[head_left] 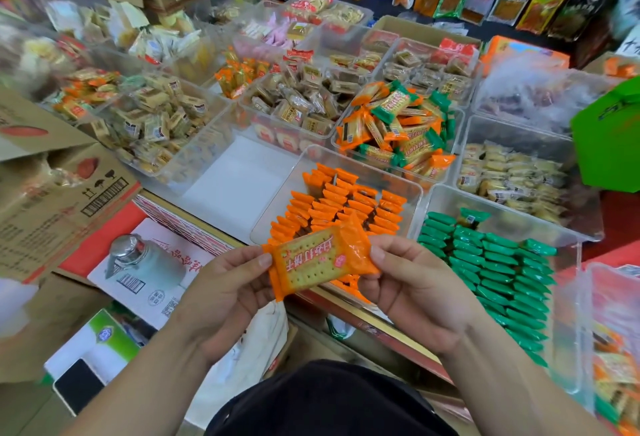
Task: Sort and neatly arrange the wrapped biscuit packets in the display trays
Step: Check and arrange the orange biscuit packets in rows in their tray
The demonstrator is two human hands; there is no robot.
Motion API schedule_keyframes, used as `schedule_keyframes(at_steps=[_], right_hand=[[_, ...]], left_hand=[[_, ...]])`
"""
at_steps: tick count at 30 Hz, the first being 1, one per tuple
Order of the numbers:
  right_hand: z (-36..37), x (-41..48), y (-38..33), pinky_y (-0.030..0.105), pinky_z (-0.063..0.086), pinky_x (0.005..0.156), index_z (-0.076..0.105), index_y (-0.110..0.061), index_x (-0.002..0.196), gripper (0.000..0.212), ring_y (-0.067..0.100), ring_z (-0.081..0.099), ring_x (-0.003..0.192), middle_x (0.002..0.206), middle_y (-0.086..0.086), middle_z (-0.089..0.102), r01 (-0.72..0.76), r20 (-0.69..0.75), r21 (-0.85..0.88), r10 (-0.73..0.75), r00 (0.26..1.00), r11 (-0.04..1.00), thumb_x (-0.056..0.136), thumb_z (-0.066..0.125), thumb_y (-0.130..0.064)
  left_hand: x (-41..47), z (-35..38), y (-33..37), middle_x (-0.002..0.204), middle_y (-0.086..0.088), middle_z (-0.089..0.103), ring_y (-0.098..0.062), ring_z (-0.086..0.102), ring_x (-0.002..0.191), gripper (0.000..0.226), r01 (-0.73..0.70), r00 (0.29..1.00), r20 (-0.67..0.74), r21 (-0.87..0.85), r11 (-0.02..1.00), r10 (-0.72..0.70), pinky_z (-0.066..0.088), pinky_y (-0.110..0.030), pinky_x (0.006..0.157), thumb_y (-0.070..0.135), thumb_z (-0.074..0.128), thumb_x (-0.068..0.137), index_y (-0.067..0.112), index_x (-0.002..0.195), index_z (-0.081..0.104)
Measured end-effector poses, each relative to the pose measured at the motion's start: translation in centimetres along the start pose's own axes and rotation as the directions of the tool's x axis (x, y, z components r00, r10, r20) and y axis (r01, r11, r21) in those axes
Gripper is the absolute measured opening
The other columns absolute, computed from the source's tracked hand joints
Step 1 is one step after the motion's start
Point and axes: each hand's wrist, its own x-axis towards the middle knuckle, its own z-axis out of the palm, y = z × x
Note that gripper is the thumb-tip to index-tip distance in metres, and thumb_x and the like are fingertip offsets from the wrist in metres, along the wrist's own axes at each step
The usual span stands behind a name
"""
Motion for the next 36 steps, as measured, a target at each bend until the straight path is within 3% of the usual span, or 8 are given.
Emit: schedule_keyframes(at_steps=[5,7,11,19,24,27,31,36], right_hand=[[-0.8,0.1,0.2,0.022,0.056,0.059,0.071,0.005,0.098,0.022,0.014,0.060,0.063,0.090,0.020,0.068,-0.031,-0.115,0.038,0.036,0.993,0.999,0.079,0.076,-0.004],[-0.9,0.2,0.8,0.022,0.055,0.055,0.069,0.001,0.104,0.023,0.014,0.060,0.062,0.095,0.020,0.069,-0.061,-0.186,0.016,0.063,0.981,0.998,0.082,0.064,0.001],[-0.8,0.3,1.9,0.024,0.052,0.056,0.065,-0.015,0.098,0.023,0.015,0.055,0.063,0.098,0.016,0.069,-0.087,-0.191,0.009,0.087,0.978,0.996,0.081,0.065,0.000],[-1.5,-0.1,1.2,0.025,0.057,0.064,0.072,0.009,0.107,0.040,0.019,0.060,0.069,0.083,0.019,0.065,-0.056,-0.150,-0.009,0.054,0.987,0.998,0.069,0.063,0.017],[-1.1,0.0,1.2,0.023,0.049,0.055,0.075,-0.006,0.075,0.004,0.015,0.054,0.062,0.068,0.009,0.059,-0.022,-0.220,-0.270,-0.039,0.975,0.963,0.075,0.072,-0.007],[-1.1,0.5,1.0,0.023,0.040,0.052,0.067,-0.012,0.065,0.014,0.013,0.046,0.057,0.065,0.005,0.051,-0.038,-0.238,-0.247,-0.022,0.971,0.968,0.077,0.074,-0.016],[-1.2,1.0,0.8,0.023,0.037,0.053,0.059,-0.011,0.070,0.032,0.012,0.044,0.054,0.065,0.003,0.048,-0.115,-0.130,-0.012,0.113,0.985,0.993,0.068,0.090,-0.019],[-1.1,1.5,0.8,0.022,0.038,0.053,0.060,-0.010,0.073,0.037,0.011,0.046,0.053,0.063,0.002,0.050,-0.111,-0.032,0.059,0.113,0.993,0.992,0.062,0.094,-0.020]], left_hand=[[-1.5,0.8,1.5,0.094,-0.025,0.072,-0.033,0.069,0.079,0.053,-0.061,0.996,0.071,0.038,0.997,0.058,0.061,-0.043,0.075,0.030,0.099,0.046,0.004,0.087,0.077],[-2.2,1.5,2.3,0.081,-0.021,0.070,-0.029,0.065,0.070,0.028,-0.106,0.990,0.098,0.063,0.992,0.100,0.060,-0.037,0.065,0.018,0.087,0.061,0.010,0.085,0.075],[-2.8,2.9,2.7,0.074,-0.018,0.065,-0.025,0.062,0.063,0.029,-0.226,0.972,0.098,0.117,0.967,0.215,0.057,-0.032,0.059,0.005,0.069,0.071,0.013,0.098,0.067],[-2.8,2.0,2.2,0.089,-0.019,0.074,-0.029,0.071,0.081,0.032,-0.270,0.956,0.016,0.432,0.861,0.292,0.059,-0.023,0.072,-0.014,0.058,0.090,0.010,0.096,0.079],[-2.4,2.0,2.2,0.062,-0.014,0.067,-0.014,0.058,0.054,0.017,-0.291,0.926,-0.023,0.592,0.752,0.376,0.048,-0.021,0.053,0.008,0.072,0.088,0.018,0.078,0.080],[-1.7,1.6,2.5,0.055,-0.013,0.055,-0.015,0.047,0.051,0.015,-0.178,0.964,-0.068,0.549,0.817,0.256,0.040,-0.028,0.053,0.012,0.071,0.089,0.010,0.076,0.078],[-1.0,1.3,2.6,0.057,-0.006,0.043,-0.014,0.038,0.045,0.017,0.068,0.997,0.019,0.164,0.984,-0.073,0.029,-0.025,0.048,0.013,0.068,0.077,0.005,0.062,0.064],[-0.2,0.6,1.6,0.056,-0.004,0.041,-0.012,0.037,0.044,0.025,0.150,0.987,0.044,0.038,0.988,-0.152,0.026,-0.023,0.045,0.013,0.064,0.079,0.009,0.055,0.057]])
